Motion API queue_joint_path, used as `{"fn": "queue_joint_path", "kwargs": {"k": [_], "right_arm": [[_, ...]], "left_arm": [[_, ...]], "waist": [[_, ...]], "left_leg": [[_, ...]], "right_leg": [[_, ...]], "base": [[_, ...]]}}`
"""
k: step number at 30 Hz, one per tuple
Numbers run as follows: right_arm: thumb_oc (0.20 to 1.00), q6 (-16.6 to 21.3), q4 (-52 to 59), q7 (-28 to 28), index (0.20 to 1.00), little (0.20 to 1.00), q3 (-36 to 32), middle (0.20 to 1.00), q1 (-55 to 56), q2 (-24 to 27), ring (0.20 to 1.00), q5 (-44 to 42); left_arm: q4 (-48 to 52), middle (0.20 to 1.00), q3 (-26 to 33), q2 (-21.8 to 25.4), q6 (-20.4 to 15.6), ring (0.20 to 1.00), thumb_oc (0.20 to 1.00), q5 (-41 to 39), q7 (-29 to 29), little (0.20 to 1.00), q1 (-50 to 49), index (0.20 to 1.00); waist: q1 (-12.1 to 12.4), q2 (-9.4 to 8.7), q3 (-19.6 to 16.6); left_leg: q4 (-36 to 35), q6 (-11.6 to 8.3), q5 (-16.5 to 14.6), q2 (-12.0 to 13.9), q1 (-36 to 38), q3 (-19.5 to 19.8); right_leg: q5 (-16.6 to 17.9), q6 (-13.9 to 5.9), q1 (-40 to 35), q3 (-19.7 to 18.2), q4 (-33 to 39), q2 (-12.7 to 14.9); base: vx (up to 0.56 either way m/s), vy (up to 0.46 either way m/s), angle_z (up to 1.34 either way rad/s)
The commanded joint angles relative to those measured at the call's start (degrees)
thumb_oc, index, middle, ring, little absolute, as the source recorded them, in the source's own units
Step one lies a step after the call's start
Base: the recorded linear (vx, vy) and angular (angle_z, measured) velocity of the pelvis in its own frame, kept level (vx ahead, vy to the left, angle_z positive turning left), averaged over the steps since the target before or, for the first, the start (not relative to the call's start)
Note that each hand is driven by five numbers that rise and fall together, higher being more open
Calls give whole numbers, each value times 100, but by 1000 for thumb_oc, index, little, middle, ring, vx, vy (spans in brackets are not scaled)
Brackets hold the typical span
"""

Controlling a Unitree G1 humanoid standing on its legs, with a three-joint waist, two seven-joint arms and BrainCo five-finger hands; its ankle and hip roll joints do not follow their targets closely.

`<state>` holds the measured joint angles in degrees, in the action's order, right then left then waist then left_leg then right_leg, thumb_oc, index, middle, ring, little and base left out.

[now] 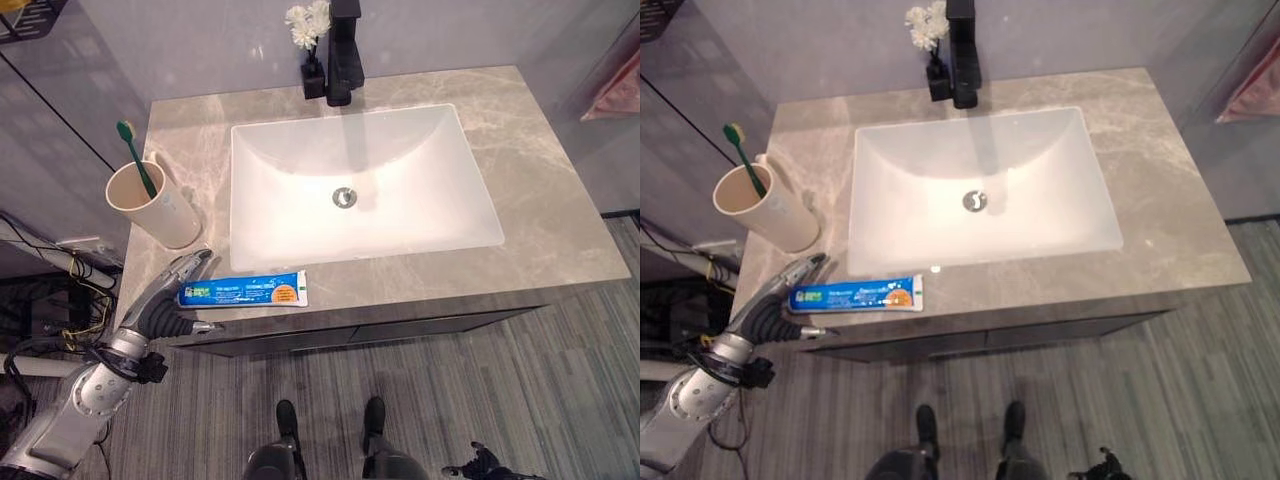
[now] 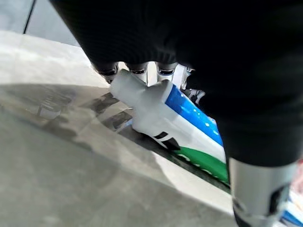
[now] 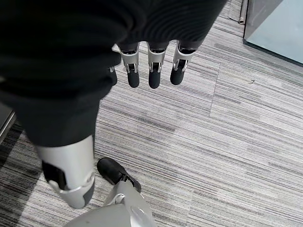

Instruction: Put brush and paste in cup on sink, flatten towel.

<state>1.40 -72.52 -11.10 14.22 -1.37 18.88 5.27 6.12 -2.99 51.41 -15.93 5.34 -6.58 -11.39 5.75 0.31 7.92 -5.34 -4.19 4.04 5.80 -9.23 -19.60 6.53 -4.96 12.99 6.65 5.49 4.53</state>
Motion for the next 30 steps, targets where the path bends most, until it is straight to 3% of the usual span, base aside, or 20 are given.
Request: {"fn": "queue_joint_path", "kwargs": {"k": [1,14,30], "right_arm": [[1000,-54,-36,-130,1000,1000,205,1000,-215,-12,1000,-131],[1000,-50,-40,-149,1000,1000,222,1000,-221,-38,1000,-130],[1000,-47,-39,-171,1000,1000,239,1000,-228,-42,1000,-139]], "left_arm": [[-385,953,-622,-154,347,953,953,54,370,953,-280,953],[-473,887,-620,-141,380,887,887,252,361,887,-277,887],[-615,727,-677,-199,435,727,727,367,349,727,-238,727]], "waist": [[-117,-90,174],[-100,-133,165],[-86,-152,193]], "left_leg": [[34,-392,111,358,219,127],[34,-393,151,369,175,111],[34,-406,173,401,143,101]], "right_leg": [[253,-357,-24,167,-49,235],[277,-347,17,182,-49,214],[292,-338,42,205,-49,192]], "base": [[0,0,0],[0,0,0],[-2,-1,0]]}}
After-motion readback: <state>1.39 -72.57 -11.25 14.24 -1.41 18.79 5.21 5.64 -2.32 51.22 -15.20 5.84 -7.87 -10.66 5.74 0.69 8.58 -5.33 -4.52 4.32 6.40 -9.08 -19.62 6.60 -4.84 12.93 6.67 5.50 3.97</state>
